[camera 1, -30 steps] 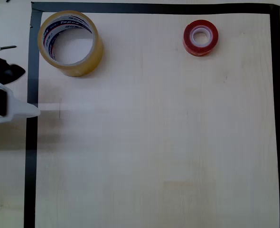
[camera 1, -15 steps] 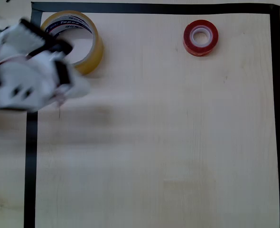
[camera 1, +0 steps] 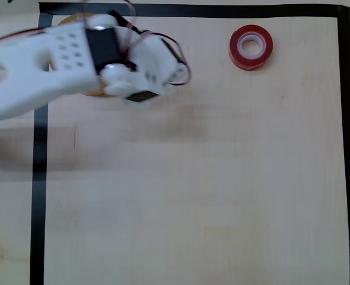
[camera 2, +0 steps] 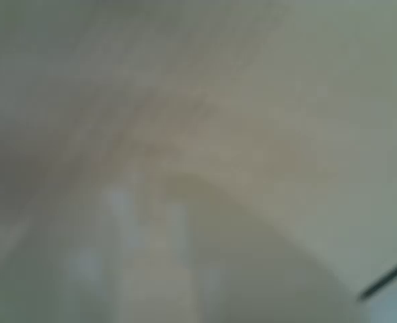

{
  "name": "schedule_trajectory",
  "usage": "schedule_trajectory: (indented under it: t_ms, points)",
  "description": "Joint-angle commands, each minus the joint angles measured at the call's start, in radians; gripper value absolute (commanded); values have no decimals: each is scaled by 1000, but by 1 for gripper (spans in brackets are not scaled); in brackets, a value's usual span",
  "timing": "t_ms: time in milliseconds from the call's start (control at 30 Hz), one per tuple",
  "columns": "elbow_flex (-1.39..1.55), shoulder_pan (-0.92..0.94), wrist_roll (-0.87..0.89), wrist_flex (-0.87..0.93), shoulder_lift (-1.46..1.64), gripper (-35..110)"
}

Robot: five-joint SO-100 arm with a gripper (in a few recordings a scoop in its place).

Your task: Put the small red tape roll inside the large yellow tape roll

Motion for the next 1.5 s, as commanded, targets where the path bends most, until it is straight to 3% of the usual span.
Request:
schedule_trajectory:
  t_ms: [0, 167, 400, 733, 1467]
  points:
    - [-210, -12, -35, 15, -41, 0]
    - [-445, -28, -40, 115, -163, 1]
    - [-1192, -58, -51, 426, -552, 20]
    - [-1206, -55, -51, 322, -607, 28]
    - [-1193, -26, -9, 155, -741, 27]
